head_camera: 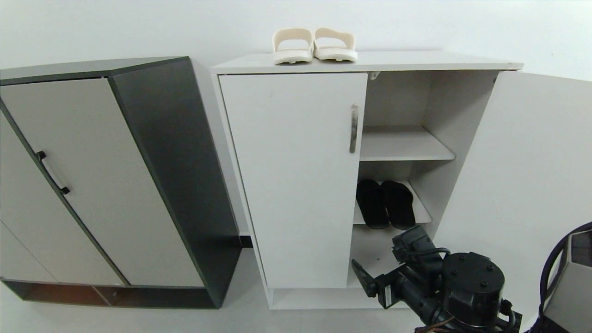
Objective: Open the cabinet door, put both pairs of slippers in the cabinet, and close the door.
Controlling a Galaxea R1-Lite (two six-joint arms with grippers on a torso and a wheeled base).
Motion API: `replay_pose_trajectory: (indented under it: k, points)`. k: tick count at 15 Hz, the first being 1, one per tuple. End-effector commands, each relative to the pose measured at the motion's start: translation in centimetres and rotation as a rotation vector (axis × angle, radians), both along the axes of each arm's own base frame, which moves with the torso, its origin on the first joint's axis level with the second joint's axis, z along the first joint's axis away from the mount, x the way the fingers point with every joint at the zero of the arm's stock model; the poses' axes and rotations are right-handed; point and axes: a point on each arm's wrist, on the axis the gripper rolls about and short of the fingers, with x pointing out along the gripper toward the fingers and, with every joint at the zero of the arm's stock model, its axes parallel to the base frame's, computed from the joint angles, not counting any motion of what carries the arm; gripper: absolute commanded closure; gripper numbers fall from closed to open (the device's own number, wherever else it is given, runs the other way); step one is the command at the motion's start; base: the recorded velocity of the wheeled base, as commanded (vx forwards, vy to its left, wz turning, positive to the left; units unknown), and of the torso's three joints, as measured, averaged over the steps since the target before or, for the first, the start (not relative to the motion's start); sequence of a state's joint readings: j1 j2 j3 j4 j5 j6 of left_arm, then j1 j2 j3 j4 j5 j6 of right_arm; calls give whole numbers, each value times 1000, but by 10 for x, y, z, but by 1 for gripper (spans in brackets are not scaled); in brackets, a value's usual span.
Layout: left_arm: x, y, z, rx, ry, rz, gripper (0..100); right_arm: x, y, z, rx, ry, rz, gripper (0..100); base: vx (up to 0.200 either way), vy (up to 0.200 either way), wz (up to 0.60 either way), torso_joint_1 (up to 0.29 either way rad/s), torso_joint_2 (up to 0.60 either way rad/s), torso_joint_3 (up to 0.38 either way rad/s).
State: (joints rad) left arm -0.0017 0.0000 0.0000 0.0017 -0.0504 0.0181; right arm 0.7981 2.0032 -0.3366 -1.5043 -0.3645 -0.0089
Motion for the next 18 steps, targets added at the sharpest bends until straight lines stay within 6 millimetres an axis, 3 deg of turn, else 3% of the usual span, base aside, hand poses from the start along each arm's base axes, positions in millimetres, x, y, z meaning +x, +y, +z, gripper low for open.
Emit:
replay_pose_trajectory:
  k: [1,3,18]
  points:
    - [0,0,0,0,1,0,100,1,0,-2,-5,3,-2,0,0,200,0,2,2,-2]
    - [0,0,0,0,1,0,100,1,0,-3,-2,0,-2,0,0,200,0,5,0,2]
    - [0,0,0,-4,2,3,100,2,-1,-4,8,-19,0,0,0,0,0,0,0,0]
